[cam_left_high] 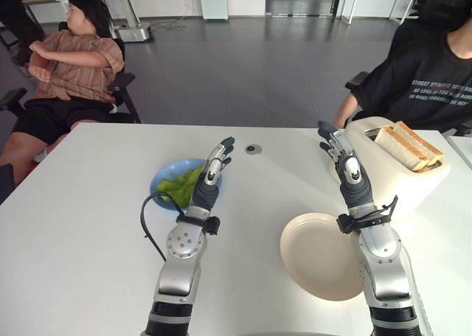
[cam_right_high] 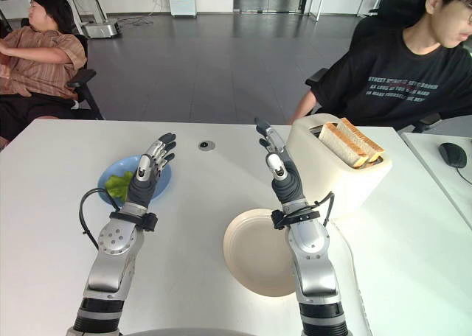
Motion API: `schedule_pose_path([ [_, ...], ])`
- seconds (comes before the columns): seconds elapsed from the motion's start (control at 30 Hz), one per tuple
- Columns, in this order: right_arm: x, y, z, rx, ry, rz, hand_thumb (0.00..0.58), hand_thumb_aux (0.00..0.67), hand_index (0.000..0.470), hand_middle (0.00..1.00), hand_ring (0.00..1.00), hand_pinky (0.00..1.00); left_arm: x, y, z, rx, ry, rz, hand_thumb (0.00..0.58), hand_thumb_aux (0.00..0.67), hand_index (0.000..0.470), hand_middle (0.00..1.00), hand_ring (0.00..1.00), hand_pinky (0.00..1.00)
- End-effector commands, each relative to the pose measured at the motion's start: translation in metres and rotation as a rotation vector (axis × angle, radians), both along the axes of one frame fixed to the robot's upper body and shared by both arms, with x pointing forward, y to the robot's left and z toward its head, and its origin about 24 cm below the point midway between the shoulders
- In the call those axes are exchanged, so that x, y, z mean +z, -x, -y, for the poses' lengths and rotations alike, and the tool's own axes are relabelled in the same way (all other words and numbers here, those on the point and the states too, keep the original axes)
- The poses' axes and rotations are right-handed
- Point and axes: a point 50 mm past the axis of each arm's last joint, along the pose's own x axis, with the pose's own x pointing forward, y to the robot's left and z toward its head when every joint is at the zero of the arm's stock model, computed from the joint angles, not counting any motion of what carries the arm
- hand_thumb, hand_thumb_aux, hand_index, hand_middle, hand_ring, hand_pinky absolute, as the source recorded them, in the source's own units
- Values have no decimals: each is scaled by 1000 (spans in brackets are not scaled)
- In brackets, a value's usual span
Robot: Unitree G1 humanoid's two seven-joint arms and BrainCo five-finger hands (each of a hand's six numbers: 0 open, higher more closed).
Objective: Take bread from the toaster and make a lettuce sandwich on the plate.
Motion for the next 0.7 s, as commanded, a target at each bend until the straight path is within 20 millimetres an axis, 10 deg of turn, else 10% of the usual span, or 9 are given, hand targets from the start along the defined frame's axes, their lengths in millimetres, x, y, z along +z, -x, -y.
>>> schedule_pose_path([
  [0.03, -4, 0, 3, -4, 15, -17, 0, 0, 0, 0, 0, 0, -5, 3, 0, -32, -8, -21, 0, 0, 0, 0, 0, 0],
  [0.47, -10, -2, 4, 20, 59, -41, 0, 0, 0, 0, 0, 0, -4, 5, -1, -58, 8, -15, 0, 0, 0, 0, 0, 0],
  [0.7, 63, -32, 59, -137, 419, 208, 0, 0, 0, 0, 0, 0, -2, 5, -2, -54, 8, -5, 0, 0, 0, 0, 0, 0],
])
